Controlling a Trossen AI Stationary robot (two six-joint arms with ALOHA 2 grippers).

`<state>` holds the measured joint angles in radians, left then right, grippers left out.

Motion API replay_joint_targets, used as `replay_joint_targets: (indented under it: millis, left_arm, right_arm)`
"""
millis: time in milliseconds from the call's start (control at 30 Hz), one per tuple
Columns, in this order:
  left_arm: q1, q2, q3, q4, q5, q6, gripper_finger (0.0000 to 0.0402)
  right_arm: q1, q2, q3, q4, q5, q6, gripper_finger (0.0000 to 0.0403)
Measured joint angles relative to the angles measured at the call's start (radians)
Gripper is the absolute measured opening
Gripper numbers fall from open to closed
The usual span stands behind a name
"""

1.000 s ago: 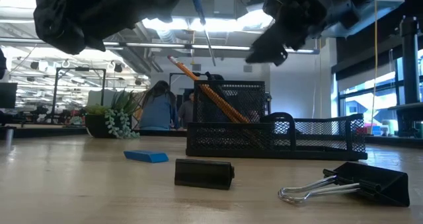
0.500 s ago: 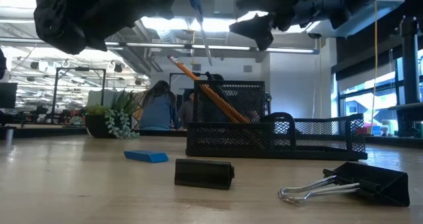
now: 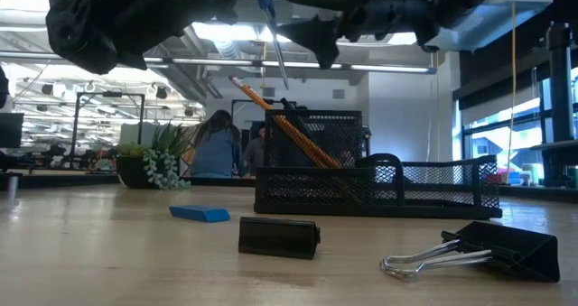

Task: Pick and place office supplies into organizer
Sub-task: Put the blue scissors into the black desk organizer

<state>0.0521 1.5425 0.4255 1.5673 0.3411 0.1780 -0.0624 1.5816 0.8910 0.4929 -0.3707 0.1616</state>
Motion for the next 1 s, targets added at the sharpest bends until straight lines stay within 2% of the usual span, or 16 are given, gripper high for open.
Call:
replay_joint_targets:
  millis: [367, 733, 867, 1000]
  left_arm:
    - [0.0, 0.0, 0.0, 0.0, 0.007, -0.001, 0.0072]
    - [0.0, 0.0, 0.0, 0.0, 0.014, 0.0, 0.0072]
    - [0.0, 0.0, 0.0, 0.0, 0.028, 0.0, 0.0074]
    - [0.0, 0.0, 0.0, 0.0, 0.028, 0.0, 0.0073]
  right_arm:
    - [0.003, 0.065, 0.095, 0.005, -0.184, -0.009, 0.0265]
    - [0.005, 0.12, 0.121, 0.002, -0.202, -0.006, 0.0262]
    - [0.005, 0.12, 0.121, 0.006, -0.202, -0.006, 0.024]
    - [0.005, 0.12, 0.121, 0.007, -0.199, -0.01, 0.0198]
